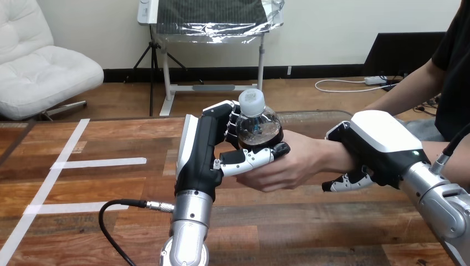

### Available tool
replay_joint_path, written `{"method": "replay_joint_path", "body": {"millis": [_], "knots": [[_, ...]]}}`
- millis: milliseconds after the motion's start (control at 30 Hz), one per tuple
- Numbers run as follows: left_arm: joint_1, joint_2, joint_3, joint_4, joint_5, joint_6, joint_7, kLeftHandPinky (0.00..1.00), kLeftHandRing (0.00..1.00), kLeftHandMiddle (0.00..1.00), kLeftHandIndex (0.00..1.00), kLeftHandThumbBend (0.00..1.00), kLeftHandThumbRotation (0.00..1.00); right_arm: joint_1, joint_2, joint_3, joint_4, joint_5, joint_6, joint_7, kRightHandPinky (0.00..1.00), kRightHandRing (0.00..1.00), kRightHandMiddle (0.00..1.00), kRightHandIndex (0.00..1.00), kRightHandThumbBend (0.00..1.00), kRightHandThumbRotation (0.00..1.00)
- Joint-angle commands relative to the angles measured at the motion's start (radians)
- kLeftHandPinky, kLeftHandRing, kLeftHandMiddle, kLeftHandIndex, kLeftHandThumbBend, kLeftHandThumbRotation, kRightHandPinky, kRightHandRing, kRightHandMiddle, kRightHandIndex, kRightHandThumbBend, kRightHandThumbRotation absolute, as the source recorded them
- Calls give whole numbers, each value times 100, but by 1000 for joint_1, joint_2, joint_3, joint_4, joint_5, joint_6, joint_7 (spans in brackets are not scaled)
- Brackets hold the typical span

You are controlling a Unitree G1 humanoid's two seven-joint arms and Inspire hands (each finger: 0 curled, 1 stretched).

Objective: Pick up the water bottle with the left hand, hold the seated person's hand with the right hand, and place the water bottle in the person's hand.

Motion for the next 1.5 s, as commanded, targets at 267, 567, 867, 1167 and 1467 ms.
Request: {"method": "replay_joint_path", "body": {"millis": [267, 567, 867, 1167, 1467], "knots": [[-104, -119, -66, -29, 4, -27, 2, 35, 39, 43, 46, 70, 0, -47, -17, -58, -5, -4, 26, -39, 20, 26, 33, 33, 75, 0], [-97, -120, -79, -36, -10, -17, -6, 36, 40, 43, 46, 69, 0, -44, -13, -63, 1, 14, 31, -24, 20, 25, 33, 33, 74, 0], [-95, -113, -88, -39, -16, -9, -7, 36, 40, 44, 46, 69, 0, -48, -11, -61, 16, 18, 19, -35, 19, 24, 32, 33, 75, 0], [-94, -106, -93, -35, -20, -12, -4, 36, 40, 43, 46, 68, 0, -48, -9, -56, 26, 2, 16, -54, 17, 23, 31, 33, 74, 0], [-99, -99, -95, -27, -19, -22, 2, 36, 40, 44, 46, 68, 0, -52, -6, -56, 40, 13, 4, -57, 16, 22, 30, 32, 73, 0]]}}
